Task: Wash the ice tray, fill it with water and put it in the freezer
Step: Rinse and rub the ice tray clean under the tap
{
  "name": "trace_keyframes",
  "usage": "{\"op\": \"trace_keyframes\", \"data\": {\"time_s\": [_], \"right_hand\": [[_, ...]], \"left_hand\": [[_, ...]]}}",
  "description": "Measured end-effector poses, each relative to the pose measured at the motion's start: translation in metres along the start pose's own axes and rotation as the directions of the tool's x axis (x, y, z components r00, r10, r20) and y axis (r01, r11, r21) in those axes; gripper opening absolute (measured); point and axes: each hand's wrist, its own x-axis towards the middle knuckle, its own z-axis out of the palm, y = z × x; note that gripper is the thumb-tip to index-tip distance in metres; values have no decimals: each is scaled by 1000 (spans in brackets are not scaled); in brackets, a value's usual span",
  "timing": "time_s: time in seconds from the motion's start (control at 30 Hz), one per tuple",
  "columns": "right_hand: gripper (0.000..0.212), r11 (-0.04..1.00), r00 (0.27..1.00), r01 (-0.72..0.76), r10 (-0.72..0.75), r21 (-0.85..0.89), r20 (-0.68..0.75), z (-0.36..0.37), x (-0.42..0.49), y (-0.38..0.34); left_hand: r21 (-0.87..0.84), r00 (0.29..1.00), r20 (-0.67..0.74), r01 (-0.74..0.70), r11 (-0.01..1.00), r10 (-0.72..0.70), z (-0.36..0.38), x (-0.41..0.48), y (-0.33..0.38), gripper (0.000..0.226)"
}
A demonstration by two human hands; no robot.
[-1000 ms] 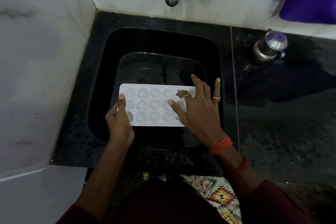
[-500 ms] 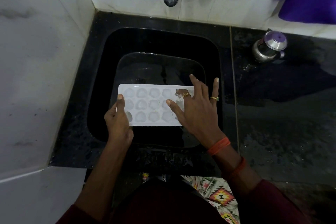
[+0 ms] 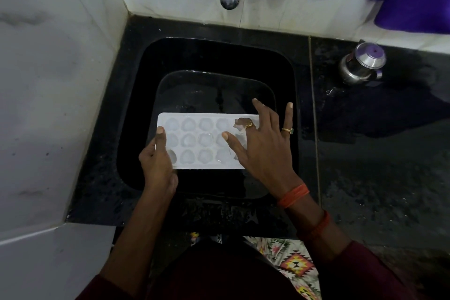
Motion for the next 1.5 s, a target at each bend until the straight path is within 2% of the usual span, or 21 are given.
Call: {"op": "trace_keyframes", "data": {"time_s": [0.27, 0.47, 0.73, 1.0, 1.3, 1.5], "right_hand": [[60, 997, 998, 34, -30, -65, 62, 5, 0, 2], [57, 989, 998, 60, -56, -136, 30, -2, 7, 7], [57, 970, 986, 133, -108, -203, 129, -1, 8, 10], [58, 973, 994, 107, -99, -203, 49, -10, 10, 9], [58, 974, 988, 125, -105, -189, 111, 0, 3, 7], [56, 982, 994, 112, -112, -151, 9, -5, 5, 6]], "left_hand": [[-4, 1000, -7, 14, 1000, -14, 1, -2, 2, 27], [-11, 1000, -6, 2, 1000, -2, 0, 0, 0, 27], [-22, 1000, -5, 7, 1000, -7, -1, -1, 1, 26], [-39, 1000, -10, 25, 999, -25, -1, -2, 1, 27], [-33, 1000, -6, 21, 999, -21, -3, -2, 4, 27], [-41, 999, -18, 28, 999, -29, -5, -1, 1, 29]]}}
